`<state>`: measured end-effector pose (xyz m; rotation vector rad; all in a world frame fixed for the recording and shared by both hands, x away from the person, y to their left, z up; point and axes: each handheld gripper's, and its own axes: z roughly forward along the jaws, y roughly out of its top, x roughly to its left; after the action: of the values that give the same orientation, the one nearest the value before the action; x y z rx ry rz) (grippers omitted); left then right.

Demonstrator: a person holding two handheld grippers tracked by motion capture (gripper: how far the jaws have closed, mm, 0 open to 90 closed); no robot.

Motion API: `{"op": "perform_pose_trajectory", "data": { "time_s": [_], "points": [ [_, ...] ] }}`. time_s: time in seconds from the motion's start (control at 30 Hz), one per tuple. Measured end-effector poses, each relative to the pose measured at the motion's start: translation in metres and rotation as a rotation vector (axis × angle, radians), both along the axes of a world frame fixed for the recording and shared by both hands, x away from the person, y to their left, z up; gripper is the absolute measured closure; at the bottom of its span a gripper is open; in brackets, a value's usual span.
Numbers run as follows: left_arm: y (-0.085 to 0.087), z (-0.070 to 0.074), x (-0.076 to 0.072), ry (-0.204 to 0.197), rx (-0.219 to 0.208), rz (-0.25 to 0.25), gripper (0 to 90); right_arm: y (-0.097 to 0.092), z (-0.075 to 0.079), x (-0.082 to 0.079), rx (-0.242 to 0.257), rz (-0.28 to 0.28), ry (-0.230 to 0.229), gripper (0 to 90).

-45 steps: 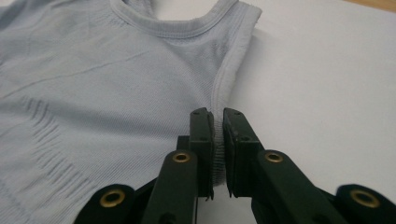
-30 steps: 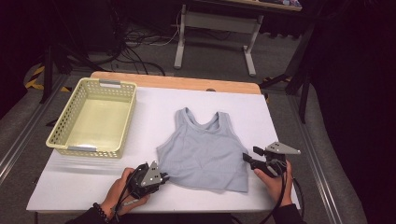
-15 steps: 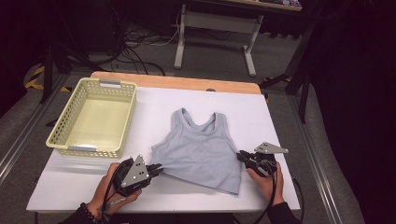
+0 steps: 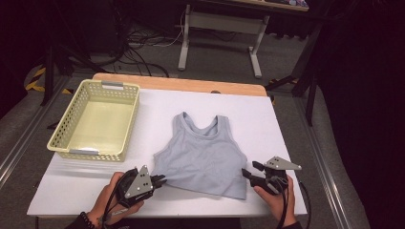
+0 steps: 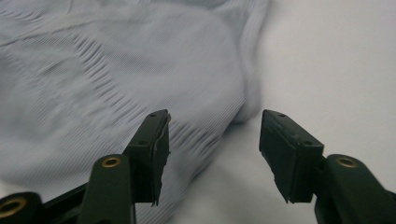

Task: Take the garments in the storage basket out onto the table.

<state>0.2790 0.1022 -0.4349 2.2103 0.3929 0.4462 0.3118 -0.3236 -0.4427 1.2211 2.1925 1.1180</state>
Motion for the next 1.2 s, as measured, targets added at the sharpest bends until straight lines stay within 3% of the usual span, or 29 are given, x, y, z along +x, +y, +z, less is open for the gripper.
{"op": "perform_pose_trajectory", "data": {
  "time_s": [0.13, 0.2, 0.23, 0.27, 0.3, 0.4, 0.47, 0.57, 0.7, 0.87, 0.97, 1.03, 1.1, 1.17, 1.2],
  "points": [
    [-0.003, -0.012, -0.001, 0.028, 0.033, -0.014, 82.5, 0.006, -0.009, -0.003, -0.013, 0.021, 0.088, 45.6],
    [-0.005, -0.017, 0.0, 0.036, 0.054, -0.022, 82.5, 0.008, -0.01, -0.004, -0.013, 0.025, 0.1, 46.9],
    [-0.005, -0.019, 0.0, 0.044, 0.059, -0.023, 82.5, 0.012, -0.012, -0.004, -0.019, 0.042, 0.109, 54.0],
    [-0.006, -0.021, 0.002, 0.053, 0.058, -0.024, 82.5, 0.014, -0.013, -0.004, -0.031, 0.046, 0.11, 56.5],
    [-0.007, -0.023, 0.003, 0.058, 0.061, -0.024, 82.4, 0.017, -0.014, -0.005, -0.039, 0.061, 0.096, 66.1],
    [-0.01, -0.028, 0.007, 0.069, 0.063, -0.015, 82.4, 0.017, -0.013, -0.005, -0.034, 0.072, 0.093, 72.7],
    [-0.015, -0.029, 0.011, 0.054, 0.071, -0.016, 82.4, 0.017, -0.013, -0.006, -0.038, 0.079, 0.08, 81.7],
    [-0.02, -0.027, 0.021, 0.022, 0.082, -0.006, 82.5, 0.014, -0.009, -0.007, -0.044, 0.065, 0.062, 84.1],
    [-0.025, -0.025, 0.032, 0.03, 0.068, 0.002, 82.6, 0.007, -0.001, -0.009, -0.039, 0.017, 0.009, 85.1],
    [-0.028, -0.017, 0.031, 0.009, 0.049, -0.03, 82.0, -0.004, 0.003, -0.008, -0.029, -0.025, -0.015, 85.4],
    [-0.022, -0.009, 0.023, 0.01, 0.003, -0.048, 80.3, -0.006, 0.004, -0.008, -0.021, -0.03, -0.017, 85.4],
    [-0.014, 0.0, 0.017, 0.007, -0.047, -0.048, 72.4, -0.008, 0.007, -0.011, -0.014, -0.029, -0.021, 83.6],
    [-0.01, 0.004, 0.015, 0.002, -0.063, -0.045, 71.0, -0.008, 0.008, -0.011, -0.012, -0.028, -0.03, 82.1],
    [-0.006, 0.009, 0.016, -0.002, -0.096, -0.001, 64.8, -0.009, 0.011, -0.012, -0.018, -0.043, -0.058, 67.7],
    [-0.007, 0.007, 0.023, -0.003, -0.087, 0.066, 58.1, -0.012, 0.012, -0.011, 0.006, -0.052, -0.079, 60.5]
  ]
}}
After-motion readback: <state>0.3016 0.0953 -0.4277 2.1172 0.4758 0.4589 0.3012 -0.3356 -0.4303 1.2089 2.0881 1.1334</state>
